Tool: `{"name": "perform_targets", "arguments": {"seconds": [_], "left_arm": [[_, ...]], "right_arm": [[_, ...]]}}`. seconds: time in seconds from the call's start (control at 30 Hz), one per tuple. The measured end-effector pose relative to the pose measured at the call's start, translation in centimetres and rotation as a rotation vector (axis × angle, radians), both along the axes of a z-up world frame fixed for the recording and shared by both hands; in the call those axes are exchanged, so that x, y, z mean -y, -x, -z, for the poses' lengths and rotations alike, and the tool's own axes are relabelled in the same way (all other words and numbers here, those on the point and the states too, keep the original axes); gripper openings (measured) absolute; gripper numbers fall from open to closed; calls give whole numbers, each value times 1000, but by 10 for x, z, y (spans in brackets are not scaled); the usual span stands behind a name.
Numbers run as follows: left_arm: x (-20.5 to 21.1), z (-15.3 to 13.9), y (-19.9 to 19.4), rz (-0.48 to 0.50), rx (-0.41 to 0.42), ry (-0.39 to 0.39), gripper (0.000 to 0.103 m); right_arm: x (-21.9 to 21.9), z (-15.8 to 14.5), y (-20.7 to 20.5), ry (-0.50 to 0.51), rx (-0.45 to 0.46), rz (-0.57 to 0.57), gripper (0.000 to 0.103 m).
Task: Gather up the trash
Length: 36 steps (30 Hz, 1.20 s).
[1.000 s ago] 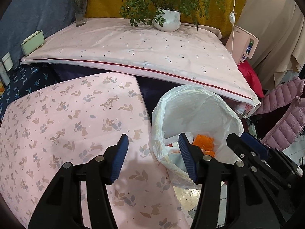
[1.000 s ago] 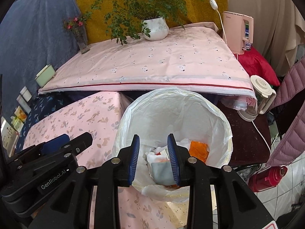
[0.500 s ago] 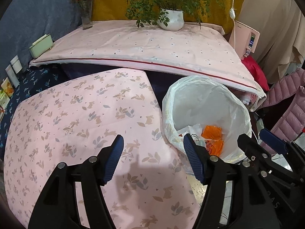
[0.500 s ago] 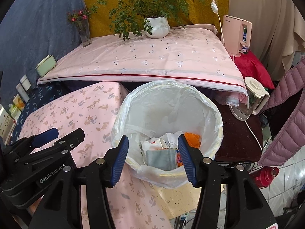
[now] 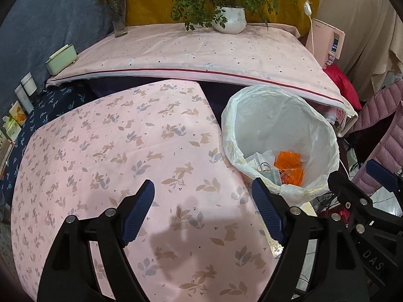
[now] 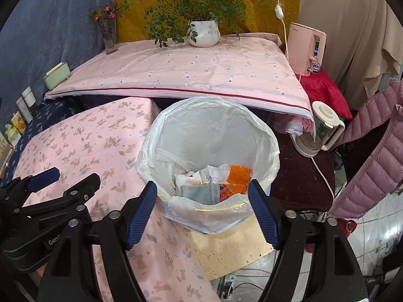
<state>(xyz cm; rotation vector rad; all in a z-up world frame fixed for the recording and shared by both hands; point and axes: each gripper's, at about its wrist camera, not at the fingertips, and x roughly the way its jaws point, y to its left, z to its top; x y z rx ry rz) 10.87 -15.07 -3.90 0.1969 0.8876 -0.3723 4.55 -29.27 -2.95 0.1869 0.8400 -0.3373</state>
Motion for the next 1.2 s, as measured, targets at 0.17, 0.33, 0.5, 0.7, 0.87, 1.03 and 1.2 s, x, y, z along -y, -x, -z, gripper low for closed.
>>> {"name": "perform_targets", "arguments": {"seconds": [0.17, 0.33, 0.5, 0.7, 0.87, 1.03, 1.2], "left_arm": [[1, 1, 0, -3, 1, -8, 78], [2, 3, 1, -16, 8, -18, 88], [4, 6, 0, -13, 11, -32, 88], [2, 9, -3, -31, 0, -30, 89], [2, 11, -3, -37, -11, -31, 89], [2, 13, -3, -42, -18, -34, 89], [2, 13, -3, -42, -19, -36, 89]], "right_arm": [[3, 0, 2, 10, -6, 8, 84], [9, 4, 2, 8, -22, 13, 89], [13, 9, 0, 18, -48, 20, 90], [11, 14, -4, 63, -78, 9, 90], [9, 15, -5, 69, -78, 0, 90], [7, 17, -5, 72, -80, -4, 90], [7, 17, -5, 73, -81, 2, 90]]}}
